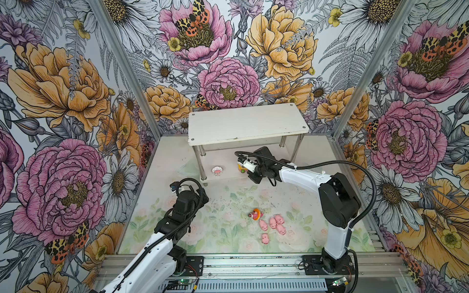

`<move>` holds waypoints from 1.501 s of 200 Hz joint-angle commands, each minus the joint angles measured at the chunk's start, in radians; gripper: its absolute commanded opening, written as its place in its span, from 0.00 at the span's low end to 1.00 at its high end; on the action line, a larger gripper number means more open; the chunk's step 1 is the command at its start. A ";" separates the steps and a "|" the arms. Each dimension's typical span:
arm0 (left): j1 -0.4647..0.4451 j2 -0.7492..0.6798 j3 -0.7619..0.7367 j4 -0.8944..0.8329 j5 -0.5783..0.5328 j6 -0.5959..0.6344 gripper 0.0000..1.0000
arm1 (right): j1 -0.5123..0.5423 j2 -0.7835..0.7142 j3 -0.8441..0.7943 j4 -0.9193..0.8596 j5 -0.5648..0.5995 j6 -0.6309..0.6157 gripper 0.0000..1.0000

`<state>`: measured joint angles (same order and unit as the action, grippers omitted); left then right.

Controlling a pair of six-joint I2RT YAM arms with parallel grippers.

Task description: Place and organize the plastic toys onto the shelf

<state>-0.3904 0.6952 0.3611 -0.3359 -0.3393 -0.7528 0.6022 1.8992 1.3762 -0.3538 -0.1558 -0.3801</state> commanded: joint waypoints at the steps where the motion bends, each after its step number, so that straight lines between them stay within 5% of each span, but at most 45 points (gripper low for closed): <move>1: -0.007 0.000 0.024 0.009 -0.007 -0.006 0.99 | -0.013 0.028 0.040 0.031 -0.020 0.024 0.00; 88: -0.008 0.006 0.024 0.009 -0.013 -0.005 0.99 | -0.096 -0.025 -0.028 0.067 -0.127 0.111 0.00; 117: -0.009 0.015 0.025 0.018 -0.013 -0.006 0.99 | -0.141 -0.054 -0.057 0.108 -0.277 0.206 0.37; 165: -0.015 0.032 0.034 0.020 -0.010 -0.007 0.99 | -0.175 -0.048 -0.070 0.202 -0.449 0.330 0.55; 214: -0.018 0.032 0.034 0.018 -0.015 -0.009 0.99 | -0.212 -0.018 -0.104 0.376 -0.570 0.491 0.61; 300: -0.032 0.043 0.041 0.017 -0.026 -0.016 0.98 | -0.233 0.134 0.011 0.417 -0.657 0.596 0.58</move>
<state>-0.4118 0.7349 0.3691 -0.3325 -0.3424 -0.7601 0.3786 1.9961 1.3304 0.0151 -0.7574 0.1658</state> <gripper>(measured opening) 0.986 0.586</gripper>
